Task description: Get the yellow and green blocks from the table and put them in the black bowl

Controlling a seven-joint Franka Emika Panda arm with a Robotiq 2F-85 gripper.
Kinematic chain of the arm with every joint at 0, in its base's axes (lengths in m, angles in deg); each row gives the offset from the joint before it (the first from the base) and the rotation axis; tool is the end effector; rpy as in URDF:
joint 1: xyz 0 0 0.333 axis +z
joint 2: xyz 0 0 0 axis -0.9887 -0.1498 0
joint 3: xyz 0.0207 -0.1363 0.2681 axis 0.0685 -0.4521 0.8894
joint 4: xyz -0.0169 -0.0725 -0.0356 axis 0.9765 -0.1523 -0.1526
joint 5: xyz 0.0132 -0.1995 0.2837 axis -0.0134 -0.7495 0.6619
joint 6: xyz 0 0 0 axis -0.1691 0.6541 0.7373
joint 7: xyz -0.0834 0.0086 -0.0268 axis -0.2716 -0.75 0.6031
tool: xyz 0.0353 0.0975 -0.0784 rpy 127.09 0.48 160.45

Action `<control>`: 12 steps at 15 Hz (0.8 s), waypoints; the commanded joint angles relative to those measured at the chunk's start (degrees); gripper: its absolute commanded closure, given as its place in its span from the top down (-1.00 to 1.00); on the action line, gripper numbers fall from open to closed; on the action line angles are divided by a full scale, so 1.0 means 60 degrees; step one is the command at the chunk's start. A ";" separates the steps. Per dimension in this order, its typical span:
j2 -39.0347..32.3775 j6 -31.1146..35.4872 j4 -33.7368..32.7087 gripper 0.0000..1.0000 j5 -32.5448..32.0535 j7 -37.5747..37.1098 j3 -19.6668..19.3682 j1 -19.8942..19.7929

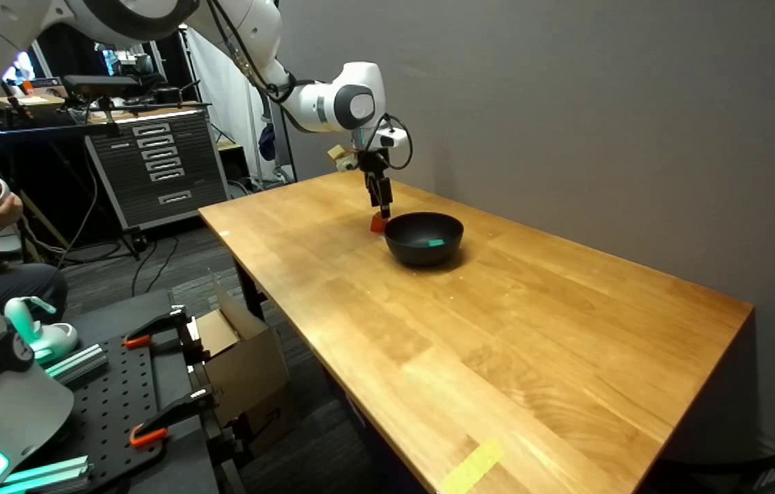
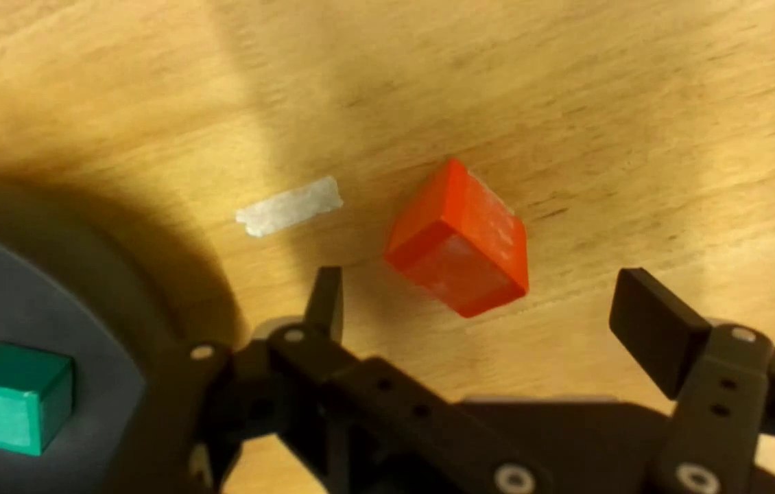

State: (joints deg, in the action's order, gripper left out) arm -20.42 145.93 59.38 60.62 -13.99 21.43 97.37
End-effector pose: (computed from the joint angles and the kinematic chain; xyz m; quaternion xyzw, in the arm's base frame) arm 0.6535 0.2015 0.1995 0.9919 -0.1212 0.0291 0.0255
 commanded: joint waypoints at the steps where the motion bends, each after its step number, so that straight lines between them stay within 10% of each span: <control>1: -0.0546 -0.0101 -0.0600 1.00 0.0196 0.0051 -0.0306 0.0241; 2: -0.0608 -0.0211 -0.0671 0.50 0.0227 0.0080 -0.0305 0.0251; 8: -0.0450 -0.0827 -0.0829 -0.34 0.0104 0.0044 -0.0465 0.0431; 12: 0.0496 -0.1676 -0.0770 -0.36 -0.0768 -0.0290 -0.0996 0.1105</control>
State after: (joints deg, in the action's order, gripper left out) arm -22.38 140.59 54.64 59.63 -13.99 18.93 100.28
